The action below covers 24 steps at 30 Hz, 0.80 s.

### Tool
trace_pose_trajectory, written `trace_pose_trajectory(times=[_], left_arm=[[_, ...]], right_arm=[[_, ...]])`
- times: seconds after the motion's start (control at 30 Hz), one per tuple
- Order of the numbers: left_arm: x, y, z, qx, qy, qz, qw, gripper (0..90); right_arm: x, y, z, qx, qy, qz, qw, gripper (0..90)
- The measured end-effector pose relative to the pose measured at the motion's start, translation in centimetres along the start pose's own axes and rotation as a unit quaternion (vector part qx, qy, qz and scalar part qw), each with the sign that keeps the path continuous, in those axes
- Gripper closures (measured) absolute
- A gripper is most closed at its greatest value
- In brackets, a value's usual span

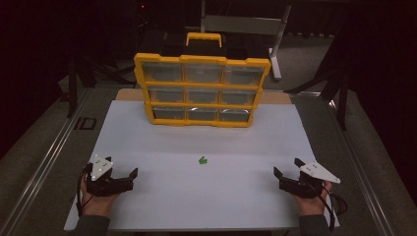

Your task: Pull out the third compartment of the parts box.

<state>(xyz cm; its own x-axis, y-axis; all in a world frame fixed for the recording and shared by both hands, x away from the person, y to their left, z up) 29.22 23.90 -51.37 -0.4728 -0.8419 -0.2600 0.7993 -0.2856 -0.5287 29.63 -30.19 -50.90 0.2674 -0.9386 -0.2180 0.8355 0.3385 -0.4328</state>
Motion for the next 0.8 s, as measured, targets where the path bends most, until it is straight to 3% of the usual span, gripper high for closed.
trace_pose_trajectory(times=[0.5,0.8], left_arm=[[-0.4,-0.3,0.1,0.017,-0.017,0.007,0.9997,0.0],[-0.6,0.1,-0.1,0.006,-0.018,0.016,0.9997,0.0]], right_arm=[[-0.4,0.0,0.3,0.001,-0.004,0.006,1.0000,14.2],[-1.6,-0.2,3.0,-0.005,-0.026,0.032,0.9991,14.3]])
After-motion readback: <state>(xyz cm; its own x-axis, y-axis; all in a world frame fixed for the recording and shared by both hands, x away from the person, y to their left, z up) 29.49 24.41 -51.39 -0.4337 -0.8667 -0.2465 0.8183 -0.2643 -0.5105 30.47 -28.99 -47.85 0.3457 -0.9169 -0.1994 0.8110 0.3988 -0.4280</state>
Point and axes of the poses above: each handheld gripper's, and its own axes: y roughly forward along the jaws, z roughly out of its top, x roughly to its right, the point moved 5 cm from there along y, roughly forward along the jaws, and after that the axes turned 15 degrees about y, right-handed, at the moved point
